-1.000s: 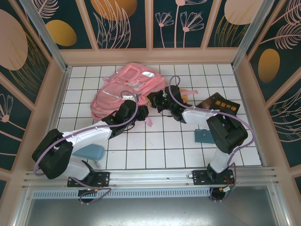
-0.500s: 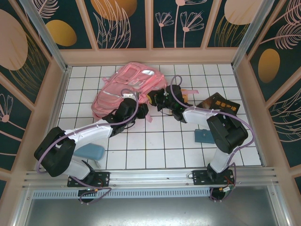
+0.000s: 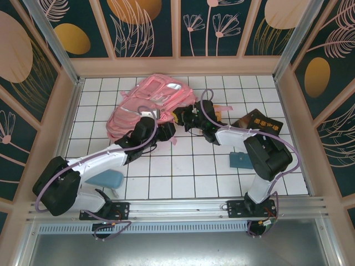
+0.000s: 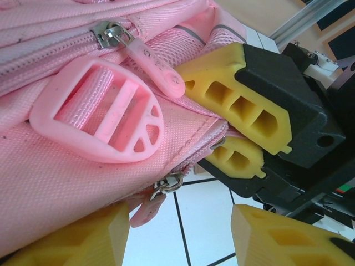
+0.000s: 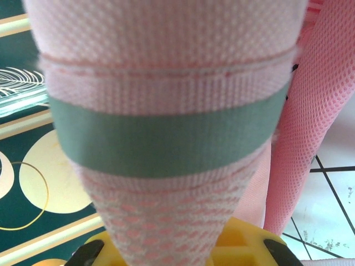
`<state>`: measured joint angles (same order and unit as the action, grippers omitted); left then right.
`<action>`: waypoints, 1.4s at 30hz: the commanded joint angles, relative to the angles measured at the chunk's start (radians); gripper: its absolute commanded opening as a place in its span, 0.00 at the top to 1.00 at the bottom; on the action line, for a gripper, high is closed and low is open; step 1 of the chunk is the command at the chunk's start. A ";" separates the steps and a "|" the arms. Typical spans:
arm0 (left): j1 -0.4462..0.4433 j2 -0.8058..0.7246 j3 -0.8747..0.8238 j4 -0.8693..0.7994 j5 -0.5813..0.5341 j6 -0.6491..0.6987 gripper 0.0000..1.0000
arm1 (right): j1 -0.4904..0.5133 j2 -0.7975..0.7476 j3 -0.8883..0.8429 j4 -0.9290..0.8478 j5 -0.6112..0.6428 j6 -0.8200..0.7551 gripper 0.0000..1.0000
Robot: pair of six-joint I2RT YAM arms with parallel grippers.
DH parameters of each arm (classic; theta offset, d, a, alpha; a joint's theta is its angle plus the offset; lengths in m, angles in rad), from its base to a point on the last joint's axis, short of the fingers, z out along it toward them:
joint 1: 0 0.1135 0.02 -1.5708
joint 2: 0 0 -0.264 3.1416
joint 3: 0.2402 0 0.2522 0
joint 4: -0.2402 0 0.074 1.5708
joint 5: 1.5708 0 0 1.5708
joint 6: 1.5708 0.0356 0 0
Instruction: Pack the student bag
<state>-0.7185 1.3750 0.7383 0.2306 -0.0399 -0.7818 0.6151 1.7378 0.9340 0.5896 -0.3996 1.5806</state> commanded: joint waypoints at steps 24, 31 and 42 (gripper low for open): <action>0.036 0.097 0.084 0.076 0.056 0.047 0.60 | 0.024 -0.012 0.026 0.261 -0.184 0.215 1.00; 0.039 0.095 0.082 0.057 0.011 0.059 0.66 | 0.025 -0.017 0.011 0.271 -0.186 0.244 1.00; 0.038 0.088 0.091 0.023 -0.112 0.127 0.52 | 0.031 -0.037 -0.023 0.262 -0.192 0.250 1.00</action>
<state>-0.6975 1.4502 0.8101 0.2272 -0.0387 -0.7132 0.6022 1.7515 0.9146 0.7021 -0.4103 1.7878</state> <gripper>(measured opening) 0.467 0.116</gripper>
